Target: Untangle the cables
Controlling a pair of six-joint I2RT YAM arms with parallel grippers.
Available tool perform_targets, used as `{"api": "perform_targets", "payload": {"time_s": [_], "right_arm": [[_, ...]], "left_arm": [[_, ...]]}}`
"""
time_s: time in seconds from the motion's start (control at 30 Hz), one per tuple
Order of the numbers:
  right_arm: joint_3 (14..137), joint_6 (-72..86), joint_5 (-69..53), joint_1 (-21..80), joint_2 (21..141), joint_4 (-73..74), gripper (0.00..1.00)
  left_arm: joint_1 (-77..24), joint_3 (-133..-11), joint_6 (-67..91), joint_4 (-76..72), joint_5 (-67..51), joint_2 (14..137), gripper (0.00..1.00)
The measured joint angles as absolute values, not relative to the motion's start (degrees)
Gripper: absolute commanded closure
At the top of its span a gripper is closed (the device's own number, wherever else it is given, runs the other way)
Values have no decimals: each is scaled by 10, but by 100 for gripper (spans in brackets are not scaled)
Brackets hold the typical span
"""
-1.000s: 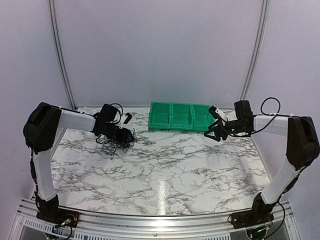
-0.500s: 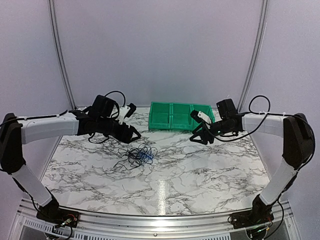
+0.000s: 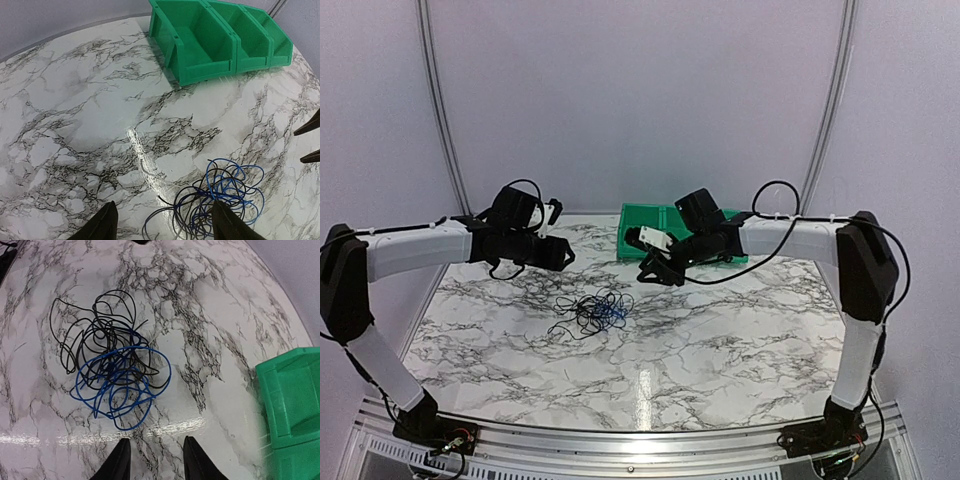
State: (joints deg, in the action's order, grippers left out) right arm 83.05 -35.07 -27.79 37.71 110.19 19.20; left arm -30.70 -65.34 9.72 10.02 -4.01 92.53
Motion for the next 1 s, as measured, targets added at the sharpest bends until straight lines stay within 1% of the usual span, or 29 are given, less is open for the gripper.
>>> {"api": "perform_targets", "payload": {"time_s": [0.1, 0.3, 0.37, 0.4, 0.47, 0.53, 0.57, 0.67, 0.8, 1.0], "right_arm": [[849, -300, -291, 377, 1145, 192, 50], [905, -211, -310, 377, 1230, 213, 50], [915, -194, -318, 377, 1244, 217, 56], [918, -184, -323, 377, 1250, 220, 60], [924, -168, -330, 377, 1260, 224, 80], [933, -152, -340, 377, 1269, 231, 95], [937, -149, -345, 377, 1274, 233, 100], [941, -130, -360, 377, 1277, 241, 100], [941, -112, -385, 377, 1276, 243, 100], [932, -92, -414, 377, 1237, 239, 100]], "left_arm": [[-307, -638, 102, 99, -40, 913, 33], [-307, -632, 106, 98, -43, 895, 33], [-307, -632, 107, 97, -44, 891, 33], [-307, -632, 108, 97, -44, 889, 33], [-307, -632, 110, 97, -44, 888, 33], [-307, -632, 112, 97, -44, 888, 33], [-307, -632, 112, 97, -44, 888, 34], [-308, -625, 114, 87, -48, 888, 34], [-317, -587, 130, 37, -54, 884, 33], [-379, -539, 165, -42, -45, 879, 32]]}}
